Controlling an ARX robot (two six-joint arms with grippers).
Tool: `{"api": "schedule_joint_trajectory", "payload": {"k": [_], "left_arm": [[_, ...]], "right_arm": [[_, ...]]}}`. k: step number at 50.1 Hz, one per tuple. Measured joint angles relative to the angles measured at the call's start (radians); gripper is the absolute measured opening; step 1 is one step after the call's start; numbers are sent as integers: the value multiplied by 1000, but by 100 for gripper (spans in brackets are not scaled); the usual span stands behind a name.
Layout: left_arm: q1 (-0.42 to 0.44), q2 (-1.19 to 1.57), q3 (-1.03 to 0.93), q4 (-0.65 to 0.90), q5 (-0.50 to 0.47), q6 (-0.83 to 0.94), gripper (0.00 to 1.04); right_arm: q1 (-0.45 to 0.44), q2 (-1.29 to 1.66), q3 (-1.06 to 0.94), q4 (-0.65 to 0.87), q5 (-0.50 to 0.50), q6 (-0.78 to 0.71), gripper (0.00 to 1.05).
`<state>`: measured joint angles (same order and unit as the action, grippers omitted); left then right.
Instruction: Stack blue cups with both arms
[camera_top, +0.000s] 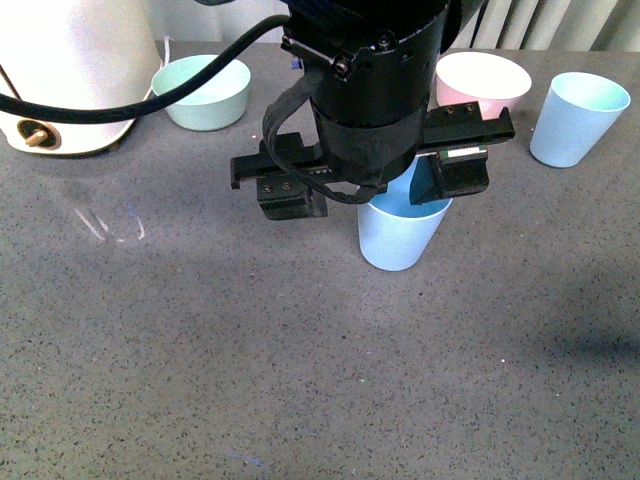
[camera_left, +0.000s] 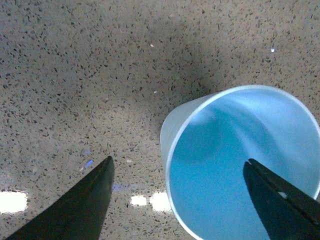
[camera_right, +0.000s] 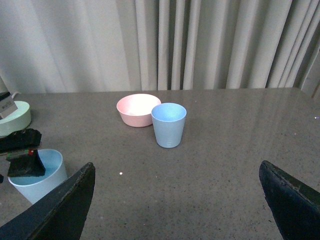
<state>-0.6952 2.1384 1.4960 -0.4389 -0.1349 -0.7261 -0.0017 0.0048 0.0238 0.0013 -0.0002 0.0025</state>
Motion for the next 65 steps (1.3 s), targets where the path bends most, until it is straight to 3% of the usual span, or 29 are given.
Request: {"api": "schedule_joint_trajectory", "payload": {"k": [5, 23, 43, 48, 55, 58, 65], "left_arm": [[15, -21, -1, -2, 1, 7, 98], [78, -248, -185, 100, 20, 14, 96], [230, -427, -360, 254, -29, 120, 96], [242, -460, -534, 682, -222, 323, 83], [302, -562, -844, 1250, -241, 592, 59], [329, -616, -920, 1355, -219, 634, 50], [386, -726, -1043, 1415, -169, 686, 31]], "right_arm": [[0, 0, 0, 0, 0, 0, 96], [0, 0, 0, 0, 0, 0, 96], [0, 0, 0, 0, 0, 0, 96], [0, 0, 0, 0, -3, 0, 96], [0, 0, 0, 0, 0, 0, 96], [0, 0, 0, 0, 0, 0, 96], [0, 0, 0, 0, 0, 0, 96]]}}
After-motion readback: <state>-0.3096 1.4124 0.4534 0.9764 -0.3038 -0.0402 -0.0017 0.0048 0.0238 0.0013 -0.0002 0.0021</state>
